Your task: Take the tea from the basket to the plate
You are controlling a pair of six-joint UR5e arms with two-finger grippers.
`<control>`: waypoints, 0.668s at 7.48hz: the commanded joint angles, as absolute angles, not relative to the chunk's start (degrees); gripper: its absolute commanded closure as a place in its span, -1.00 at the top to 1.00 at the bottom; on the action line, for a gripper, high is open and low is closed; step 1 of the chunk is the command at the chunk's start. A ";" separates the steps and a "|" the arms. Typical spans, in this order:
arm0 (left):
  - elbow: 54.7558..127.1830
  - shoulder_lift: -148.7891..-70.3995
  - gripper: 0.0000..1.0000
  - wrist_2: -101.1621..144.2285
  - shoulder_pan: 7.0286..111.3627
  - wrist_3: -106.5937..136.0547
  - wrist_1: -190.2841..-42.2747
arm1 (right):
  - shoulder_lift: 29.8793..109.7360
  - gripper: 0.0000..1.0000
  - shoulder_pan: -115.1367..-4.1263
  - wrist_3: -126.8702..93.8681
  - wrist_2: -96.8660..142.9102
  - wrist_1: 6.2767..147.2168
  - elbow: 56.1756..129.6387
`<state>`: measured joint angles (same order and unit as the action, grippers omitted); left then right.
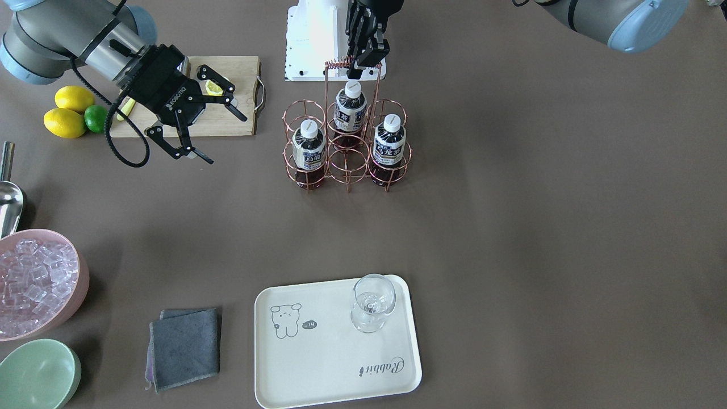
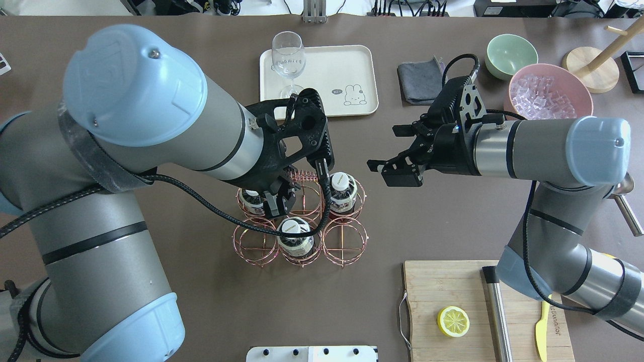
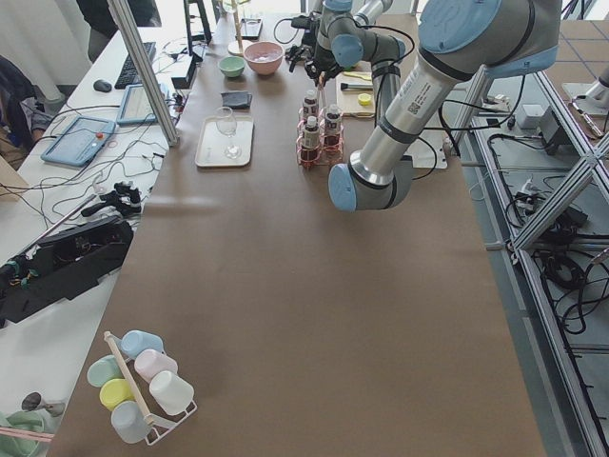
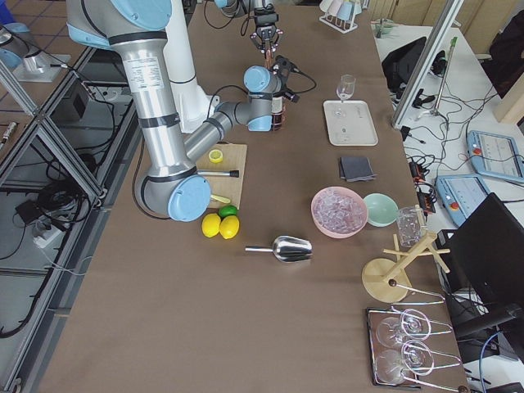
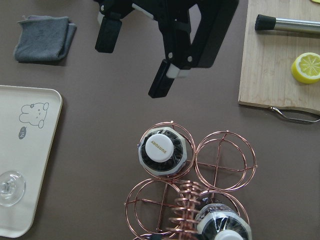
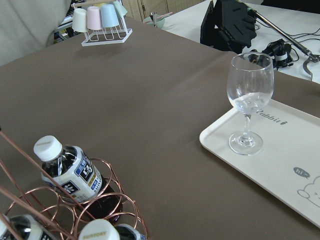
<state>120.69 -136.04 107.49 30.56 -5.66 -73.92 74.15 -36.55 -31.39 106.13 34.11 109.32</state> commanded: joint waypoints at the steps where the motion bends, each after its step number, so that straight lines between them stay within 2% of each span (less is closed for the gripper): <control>1: 120.67 -135.97 -1.00 107.49 30.06 -5.63 -73.92 | 72.25 1.00 -31.56 -31.03 100.29 33.66 109.60; 5: 120.67 -135.97 -1.00 107.49 30.06 -5.63 -73.92 | 72.77 1.00 -26.92 -30.50 95.57 33.66 110.21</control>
<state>120.66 -135.97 107.49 30.06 -5.63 -73.92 72.74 -29.87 -30.86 99.23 33.67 110.25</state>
